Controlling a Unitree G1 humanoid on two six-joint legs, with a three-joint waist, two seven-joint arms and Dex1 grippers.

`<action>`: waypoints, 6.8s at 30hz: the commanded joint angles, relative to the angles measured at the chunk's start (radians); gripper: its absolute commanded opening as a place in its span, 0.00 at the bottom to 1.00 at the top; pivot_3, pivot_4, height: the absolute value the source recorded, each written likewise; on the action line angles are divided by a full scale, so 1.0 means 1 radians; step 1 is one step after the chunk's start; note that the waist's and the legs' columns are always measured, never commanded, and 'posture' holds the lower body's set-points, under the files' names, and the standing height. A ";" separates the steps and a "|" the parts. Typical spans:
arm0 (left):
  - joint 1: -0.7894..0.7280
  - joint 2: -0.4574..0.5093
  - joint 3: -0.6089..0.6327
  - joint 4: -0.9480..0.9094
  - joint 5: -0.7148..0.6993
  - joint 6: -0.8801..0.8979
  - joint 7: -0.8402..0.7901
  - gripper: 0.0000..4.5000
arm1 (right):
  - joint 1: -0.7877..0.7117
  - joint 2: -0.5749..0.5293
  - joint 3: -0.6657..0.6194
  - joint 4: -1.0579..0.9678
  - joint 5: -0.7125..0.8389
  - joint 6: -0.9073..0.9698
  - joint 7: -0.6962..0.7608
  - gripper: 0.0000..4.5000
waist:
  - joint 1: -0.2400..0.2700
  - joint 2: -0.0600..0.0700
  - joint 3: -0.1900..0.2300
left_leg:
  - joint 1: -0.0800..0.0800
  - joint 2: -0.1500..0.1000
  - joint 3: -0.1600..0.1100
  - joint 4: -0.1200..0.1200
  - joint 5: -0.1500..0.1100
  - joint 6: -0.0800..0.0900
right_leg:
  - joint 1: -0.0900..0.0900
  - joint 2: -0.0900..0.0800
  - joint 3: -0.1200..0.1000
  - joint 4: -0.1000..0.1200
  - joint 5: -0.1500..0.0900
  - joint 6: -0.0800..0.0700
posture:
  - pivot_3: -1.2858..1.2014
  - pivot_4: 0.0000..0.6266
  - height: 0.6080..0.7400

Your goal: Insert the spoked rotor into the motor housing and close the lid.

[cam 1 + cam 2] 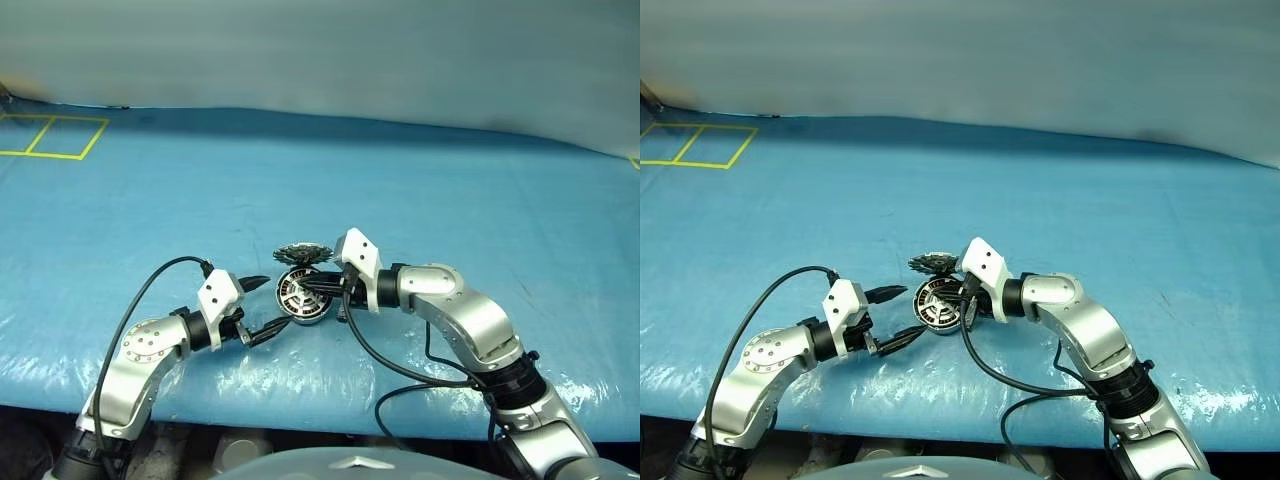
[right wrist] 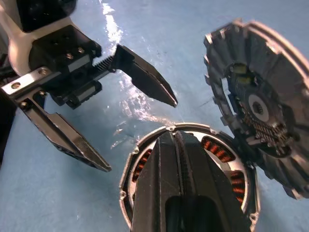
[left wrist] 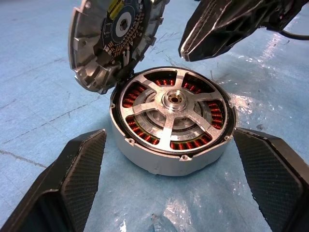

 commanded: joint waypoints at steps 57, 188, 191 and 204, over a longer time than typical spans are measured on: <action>-0.614 -0.114 0.019 0.487 -0.042 -0.049 -0.191 0.00 | 0.516 -0.117 -0.253 -0.399 0.129 -0.027 -0.173 0.00 | 0.006 -0.001 -0.001 | 0.002 0.000 0.001 0.002 0.000 0.000 | 0.004 0.001 0.002 0.000 0.000 0.004 | 0.52 0.24 1.00; -0.036 0.031 -0.003 -0.008 0.005 -0.016 -0.069 0.00 | 0.092 -0.001 -0.025 0.035 0.002 -0.098 -0.028 0.68 | 0.002 0.002 -0.001 | 0.006 0.001 0.003 -0.005 0.000 0.001 | 0.002 0.001 0.002 -0.001 -0.003 0.002 | 0.52 0.24 1.00; -0.035 0.028 -0.002 -0.004 0.008 -0.020 -0.068 0.00 | 0.105 0.011 -0.021 0.075 -0.002 -0.094 -0.036 0.68 | 0.001 0.002 -0.001 | 0.006 0.001 0.003 -0.005 0.000 0.001 | 0.002 0.001 0.002 -0.001 -0.003 0.002 | 0.52 0.24 1.00; -0.020 0.024 -0.002 -0.005 0.014 -0.032 -0.066 0.00 | 0.117 0.042 0.041 0.147 -0.111 -0.141 -0.098 0.68 | -0.010 0.001 -0.002 | 0.009 0.002 0.004 -0.004 0.000 0.001 | 0.005 0.001 0.003 0.000 -0.006 -0.002 | 0.52 0.24 1.00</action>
